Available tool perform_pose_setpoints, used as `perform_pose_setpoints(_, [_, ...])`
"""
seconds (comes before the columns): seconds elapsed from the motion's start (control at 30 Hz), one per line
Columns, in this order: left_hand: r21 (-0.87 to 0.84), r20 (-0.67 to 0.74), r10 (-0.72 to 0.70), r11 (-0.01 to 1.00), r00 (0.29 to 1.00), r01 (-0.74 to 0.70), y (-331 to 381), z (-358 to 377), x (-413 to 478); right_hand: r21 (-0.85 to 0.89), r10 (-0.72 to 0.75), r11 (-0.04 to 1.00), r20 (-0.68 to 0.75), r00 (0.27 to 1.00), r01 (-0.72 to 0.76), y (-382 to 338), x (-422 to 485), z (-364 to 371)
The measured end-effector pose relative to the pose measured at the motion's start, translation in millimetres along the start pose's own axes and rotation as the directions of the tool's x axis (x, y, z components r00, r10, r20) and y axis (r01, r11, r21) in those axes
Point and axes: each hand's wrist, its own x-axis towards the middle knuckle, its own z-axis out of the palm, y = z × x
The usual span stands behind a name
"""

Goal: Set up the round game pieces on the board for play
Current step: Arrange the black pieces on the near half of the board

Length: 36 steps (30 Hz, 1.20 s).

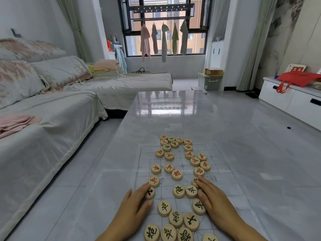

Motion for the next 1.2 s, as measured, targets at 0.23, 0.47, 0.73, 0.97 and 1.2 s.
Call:
perform_pose_setpoints(0.23, [-0.121, -0.138, 0.0, 0.993, 0.99, -0.017, 7.4, 12.7, 7.7, 0.034, -0.031, 0.999, -0.014, 0.999, 0.031, 5.2, 6.3, -4.2])
perform_pose_setpoints(0.47, [-0.13, -0.143, 0.024, 0.991, 0.989, -0.042, 3.7, -1.0, 65.1, -0.049, 0.007, 0.999, -0.07, 0.998, -0.01, 14.7, 68.5, -31.6])
perform_pose_setpoints(0.73, [0.291, 0.019, 0.117, 0.95, 0.993, -0.117, 6.5, -4.7, 159.2, -0.265, -0.088, 0.958, 0.093, 0.992, 0.11, 0.8, 156.8, -14.0])
perform_pose_setpoints(0.97, [0.387, 0.077, 0.137, 0.909, 0.988, -0.156, 6.3, 2.8, 214.5, -0.329, -0.124, 0.93, 0.136, 0.983, 0.163, -3.6, 231.6, -0.9])
perform_pose_setpoints(1.2, [0.302, -0.066, 0.056, 0.953, 0.996, -0.033, -32.3, -24.4, 209.4, -0.482, -0.219, 0.827, 0.201, 0.955, 0.291, 4.8, 230.8, 14.1])
